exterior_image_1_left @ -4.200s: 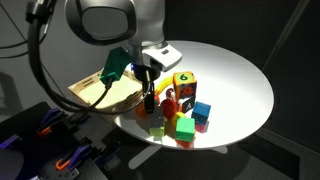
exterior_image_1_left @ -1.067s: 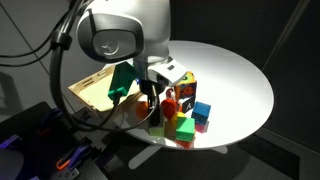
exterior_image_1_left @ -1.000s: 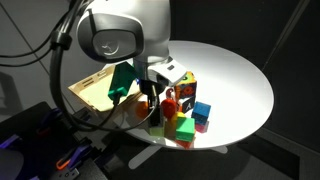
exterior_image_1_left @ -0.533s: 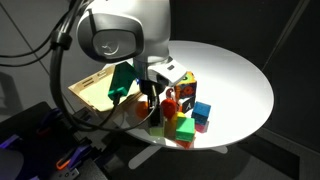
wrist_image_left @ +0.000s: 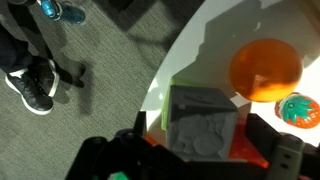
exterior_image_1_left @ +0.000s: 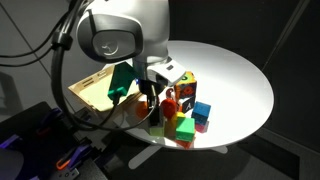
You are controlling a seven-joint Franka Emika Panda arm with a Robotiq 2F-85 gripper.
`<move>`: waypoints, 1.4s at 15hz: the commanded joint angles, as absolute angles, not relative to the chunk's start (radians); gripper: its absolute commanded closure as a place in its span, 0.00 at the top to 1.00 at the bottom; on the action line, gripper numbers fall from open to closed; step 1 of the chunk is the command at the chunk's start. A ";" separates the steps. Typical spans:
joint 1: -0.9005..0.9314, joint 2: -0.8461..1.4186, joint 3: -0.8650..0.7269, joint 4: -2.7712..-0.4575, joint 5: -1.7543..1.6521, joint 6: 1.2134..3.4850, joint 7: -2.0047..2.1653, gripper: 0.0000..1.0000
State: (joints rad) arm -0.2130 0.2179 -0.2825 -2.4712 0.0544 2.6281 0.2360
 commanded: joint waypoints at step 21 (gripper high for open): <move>-0.235 0.192 -0.245 -2.460 0.146 2.590 0.100 0.33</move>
